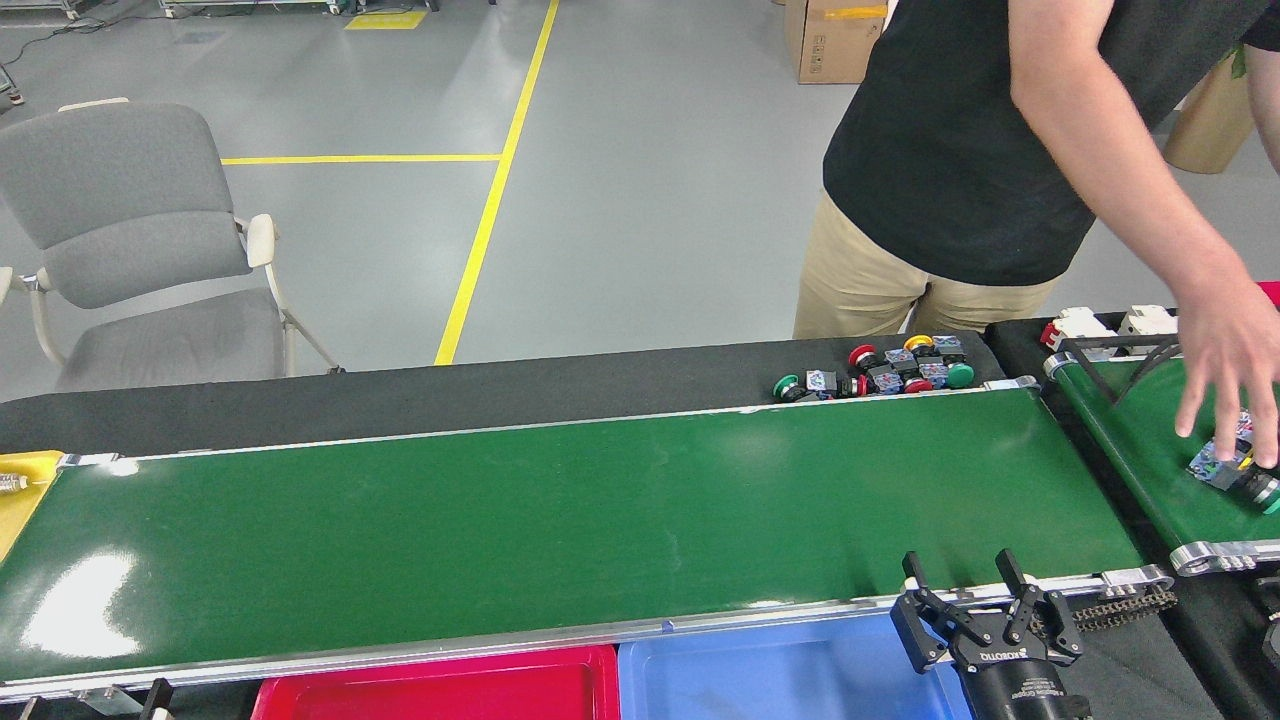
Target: Pick switch part from conveyor to tray
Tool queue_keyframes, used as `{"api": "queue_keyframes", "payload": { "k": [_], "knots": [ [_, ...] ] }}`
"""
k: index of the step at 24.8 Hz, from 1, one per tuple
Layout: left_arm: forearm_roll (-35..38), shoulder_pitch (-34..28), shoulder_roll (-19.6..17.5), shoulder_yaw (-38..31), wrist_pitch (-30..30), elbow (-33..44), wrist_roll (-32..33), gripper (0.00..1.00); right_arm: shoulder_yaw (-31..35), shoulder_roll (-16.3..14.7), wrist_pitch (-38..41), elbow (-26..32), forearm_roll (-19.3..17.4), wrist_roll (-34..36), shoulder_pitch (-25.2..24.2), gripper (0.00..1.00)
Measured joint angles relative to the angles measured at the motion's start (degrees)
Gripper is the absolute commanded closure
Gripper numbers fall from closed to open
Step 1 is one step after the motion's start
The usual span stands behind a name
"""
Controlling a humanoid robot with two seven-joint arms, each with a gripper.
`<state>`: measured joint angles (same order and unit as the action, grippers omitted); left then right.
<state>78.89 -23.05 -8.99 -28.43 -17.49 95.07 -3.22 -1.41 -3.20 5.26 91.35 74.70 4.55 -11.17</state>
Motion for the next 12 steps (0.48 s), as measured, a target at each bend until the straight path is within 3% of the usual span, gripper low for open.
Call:
{"api": "queue_keyframes", "payload": {
  "k": [6,12],
  "knots": [
    [-0.02,-0.32,0.03,-0.09,0.17,0.12,0.09,0.0,-1.84,-0.23,0.45,4.68,0.37,0.21,-4.28,0.02],
    [-0.03,-0.32,0.04,-0.22,0.01,-0.02,0.15,0.0,-2.03,-0.27,0.64,5.03,0.38,0.25,-3.24,0.02]
  ]
}}
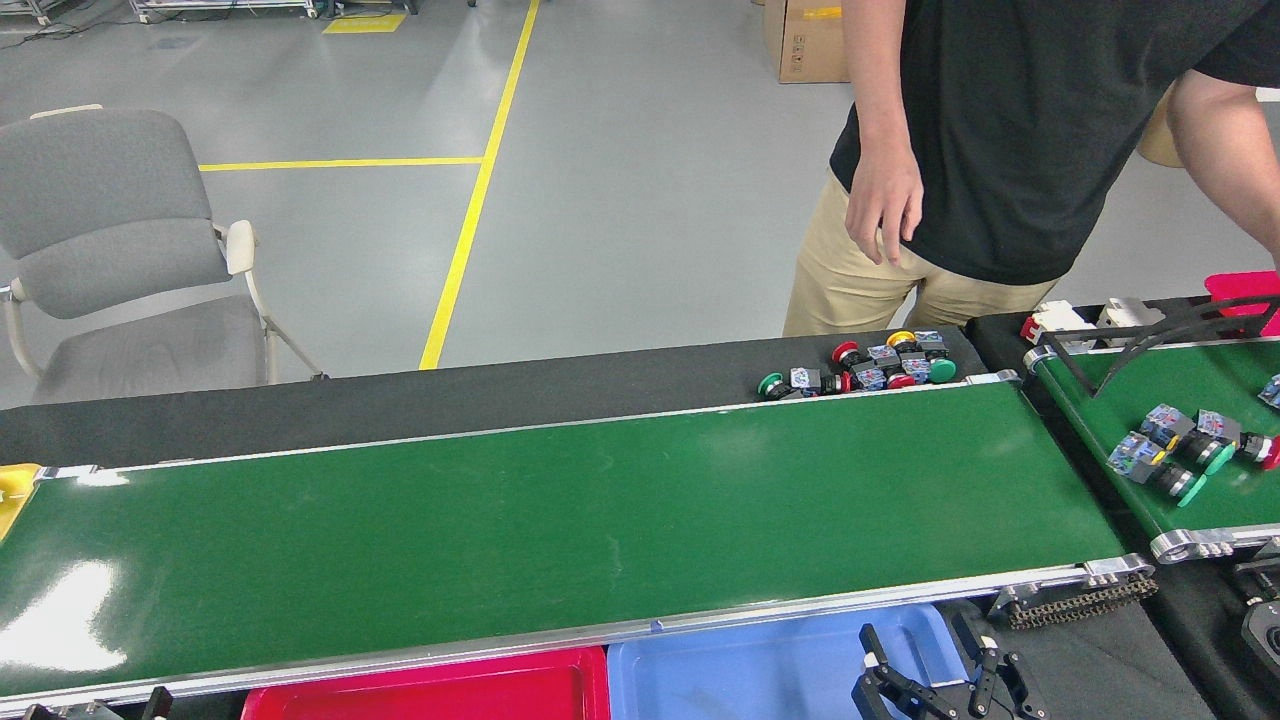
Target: Pick switch part from conveyor to tray
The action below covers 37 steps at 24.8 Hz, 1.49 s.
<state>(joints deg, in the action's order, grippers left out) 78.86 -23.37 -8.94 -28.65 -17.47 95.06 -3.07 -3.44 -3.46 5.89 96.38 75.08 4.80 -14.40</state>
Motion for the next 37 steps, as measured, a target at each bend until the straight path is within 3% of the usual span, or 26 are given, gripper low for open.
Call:
{"api": "queue_keyframes", "payload": {
  "k": [5,11,21,30,37],
  "knots": [
    [0.0,0.34,0.0,0.0,-0.08,-0.04,0.01,0.0,-0.02,-0.65,0.0,0.13,0.0,0.25,3.37,0.01],
    [0.0,0.48,0.0,-0.05,-0.14,-0.04,0.02,0.0,0.03,-1.44,-0.05,0.12,-0.02,0.0,3.46,0.01],
    [0.0,0.09,0.0,-0.62,0.21,-0.26,-0.25,0.0,3.09,-1.69,-0.41,0.13,-0.02,-9.45,3.03,0.02],
    [0.0,0.0,0.0,-0.61,0.26,-0.37,-0.27,0.0,4.17,-2.82,-2.25,-0.12,-0.02,-12.73,5.24,0.02],
    [0.01,0.25,-0.02,-0.34,0.37,-0.41,-0.27,0.0,4.05,-3.0,-2.63,-3.38,0.41,-13.06,8.44,0.02]
  ]
}}
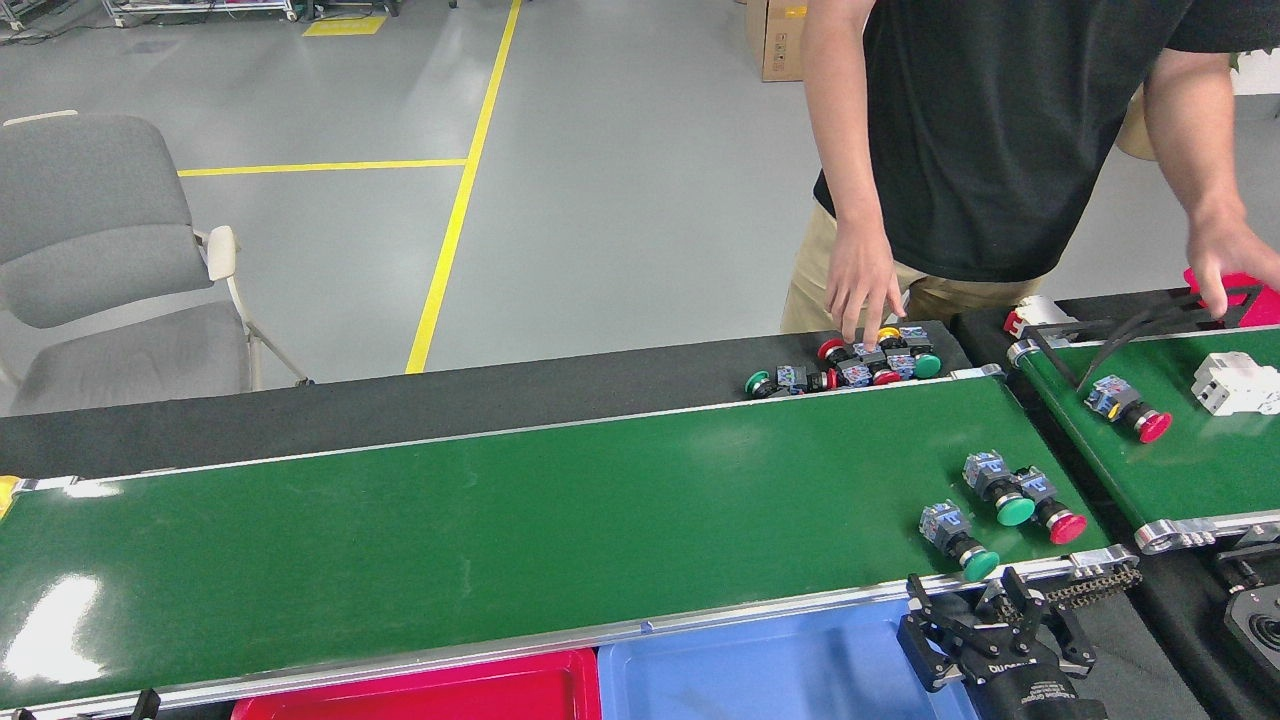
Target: Pick switch part from conveyor to tray
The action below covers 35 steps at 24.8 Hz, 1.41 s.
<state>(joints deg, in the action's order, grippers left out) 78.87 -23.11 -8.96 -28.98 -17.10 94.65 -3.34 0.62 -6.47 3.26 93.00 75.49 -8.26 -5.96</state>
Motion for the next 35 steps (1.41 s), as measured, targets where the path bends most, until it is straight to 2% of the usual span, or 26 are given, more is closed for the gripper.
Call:
{"api": "queue_keyframes", "payload": {
  "k": [2,3,6,10,12,16,18,21,24,25,26,27,29,31,35],
  "knots": [
    [0.0,0.13,-0.02,0.05,0.0,0.0,0.0,0.0,-0.17,0.02,-0.2,-1.51,0.03,0.0,1.28,0.07],
    [0.0,0.15,-0.02,0.05,0.0,-0.01,0.0,0.0,-0.29,0.1,-0.43,-2.19,0.03,-0.01,1.91,0.17],
    [0.0,0.25,-0.02,0.06,0.0,-0.01,-0.01,0.0,-1.86,0.42,-0.69,-4.13,0.05,-0.02,3.37,0.57],
    [0.0,0.26,-0.02,0.06,-0.04,-0.02,-0.01,0.0,-4.21,0.18,-0.74,-5.05,0.09,-0.06,3.89,0.89],
    [0.0,0.33,-0.03,0.07,-0.04,-0.02,-0.01,0.0,-4.41,0.17,-0.91,-5.07,0.09,-0.06,3.91,0.98],
    [0.0,0.37,-0.04,0.02,-0.09,-0.02,-0.02,0.0,-5.49,-0.01,0.72,-4.88,0.09,-0.3,4.25,0.98],
    [0.0,0.45,-0.04,-0.03,-0.23,-0.05,-0.02,0.0,-6.58,-0.02,4.75,-3.88,0.0,-0.27,5.32,0.98],
    [0.0,0.53,-0.04,-0.09,-0.25,-0.3,-0.02,0.0,-7.41,0.37,18.34,-1.64,-0.28,0.94,7.15,0.98],
    [0.0,0.78,-0.07,-0.08,-0.09,-0.69,-0.02,0.0,-11.32,5.19,32.76,-0.76,0.2,1.63,8.51,0.94],
    [0.0,0.86,-0.17,-0.07,-0.07,-0.79,-0.01,0.0,-14.27,6.55,35.63,-0.69,1.13,1.73,8.86,0.81],
    [0.0,1.05,-0.39,-0.04,-0.06,-0.93,-0.02,0.0,-17.3,7.13,37.5,-0.71,2.66,1.8,9.11,0.61],
    [0.0,1.33,-0.66,-0.03,-0.03,-1.16,-0.02,0.0,-21.13,7.49,39.06,-1.11,4.24,1.84,9.25,0.25],
    [0.0,1.82,-0.87,0.09,-0.01,-1.53,-0.03,0.0,-27.02,8.79,40.51,-3.21,5.64,1.87,9.23,0.02],
    [0.0,1.95,-0.87,0.21,-0.01,-1.68,-0.03,0.0,-29.16,10.29,40.76,-4.96,5.98,1.88,9.16,0.01],
    [0.0,2.03,-0.87,0.21,0.0,-1.83,-0.03,0.0,-29.05,10.49,40.79,-4.91,5.3,1.94,8.78,0.01]
  ]
}}
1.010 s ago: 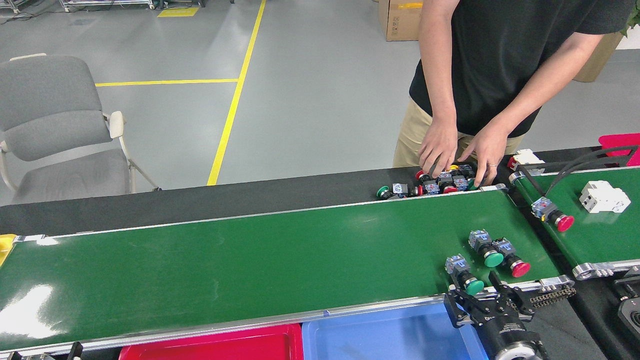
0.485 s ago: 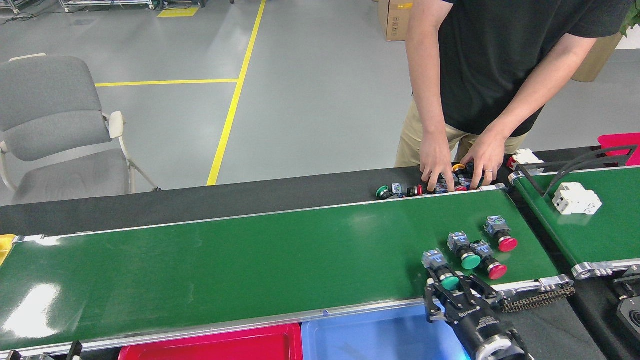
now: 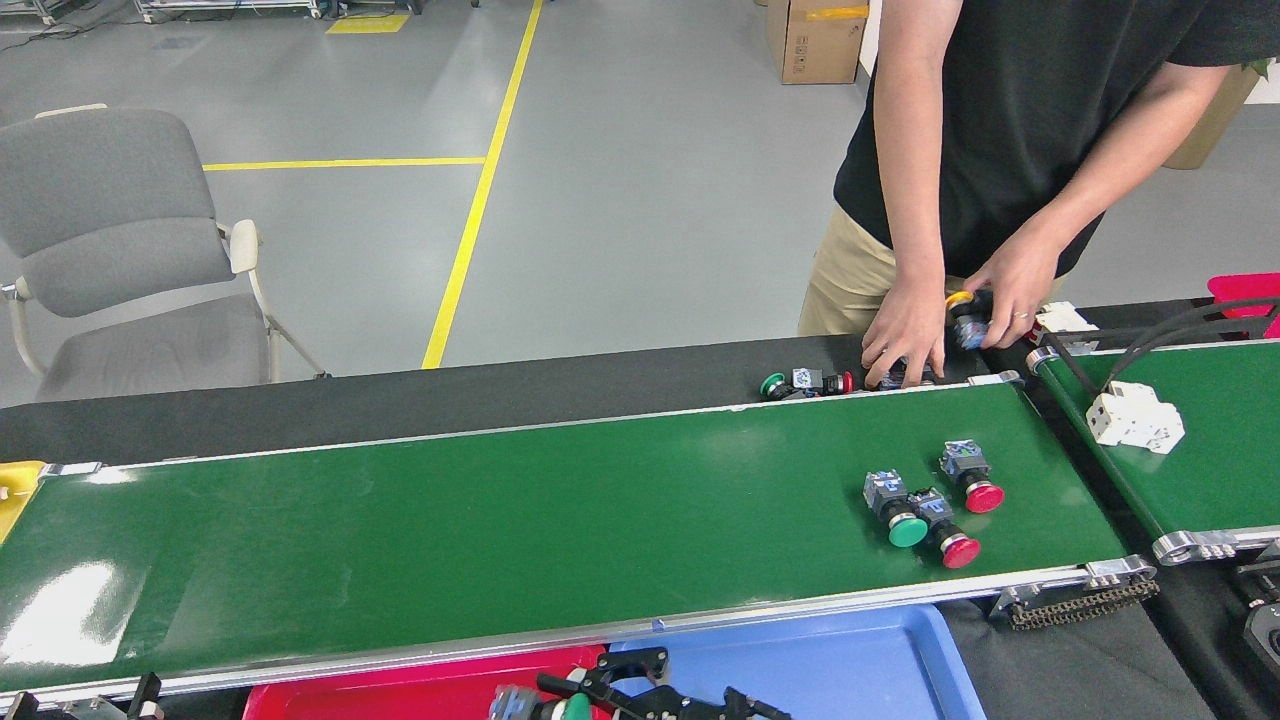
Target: Pick switch part from conveyor to tray
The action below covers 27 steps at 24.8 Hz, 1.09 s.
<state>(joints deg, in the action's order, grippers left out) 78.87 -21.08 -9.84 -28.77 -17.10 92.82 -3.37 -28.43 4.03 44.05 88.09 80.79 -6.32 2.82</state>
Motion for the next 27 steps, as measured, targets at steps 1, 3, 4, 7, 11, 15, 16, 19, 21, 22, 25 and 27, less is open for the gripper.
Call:
{"api": "queue_keyframes", "payload": {
  "k": [1,3,4,7,11,15,16,19,21,22,25,27],
  "knots": [
    [-0.01,-0.16,0.0,-0.09,0.0,0.0,0.0,0.0,0.91,-0.07,0.01,1.22,-1.05,0.02,-0.26,0.02],
    [-0.01,-0.51,0.0,-0.23,0.01,0.0,0.0,0.0,8.29,-0.79,0.08,4.91,-4.43,0.17,-2.31,0.05],
    [-0.01,-0.62,0.0,-0.32,0.01,0.0,0.0,0.0,14.62,-0.96,0.16,6.6,-5.96,0.24,-4.81,0.1],
    [-0.01,-0.65,0.0,-0.36,0.1,0.0,0.0,0.0,30.94,1.77,-4.75,9.19,-7.3,0.35,-12.72,0.1],
    [-0.01,-0.67,0.0,-0.36,0.16,0.02,-0.01,0.0,39.06,2.86,-19.32,10.48,-7.43,2.23,-18.43,0.11],
    [-0.01,-0.71,0.0,-0.36,-0.03,0.02,-0.01,0.0,39.29,1.42,-28.01,11.74,-7.29,3.13,-19.25,0.11],
    [-0.01,-0.66,0.0,-0.31,-0.05,0.02,-0.01,0.0,39.13,1.37,-28.77,11.75,-6.9,3.24,-18.64,0.11],
    [0.0,-0.15,0.0,0.01,-0.17,0.0,-0.01,0.0,36.94,1.32,-29.99,11.71,-3.21,2.61,-15.77,0.09],
    [0.0,-0.15,0.0,0.1,-0.23,-0.01,-0.03,0.0,34.56,1.32,-30.19,11.57,-0.97,1.67,-14.38,0.08],
    [0.0,-0.15,0.0,0.11,-0.26,-0.01,-0.03,0.0,33.09,1.32,-30.32,11.38,-0.43,1.49,-14.01,0.08],
    [0.0,-0.15,0.0,0.13,-0.35,-0.02,-0.15,0.0,29.13,1.32,-30.69,10.47,0.85,0.82,-13.01,0.07],
    [0.03,-0.15,0.0,0.13,-0.35,-0.02,-0.19,0.0,27.69,1.32,-31.33,9.39,2.07,0.7,-11.98,0.07]
  ]
}}
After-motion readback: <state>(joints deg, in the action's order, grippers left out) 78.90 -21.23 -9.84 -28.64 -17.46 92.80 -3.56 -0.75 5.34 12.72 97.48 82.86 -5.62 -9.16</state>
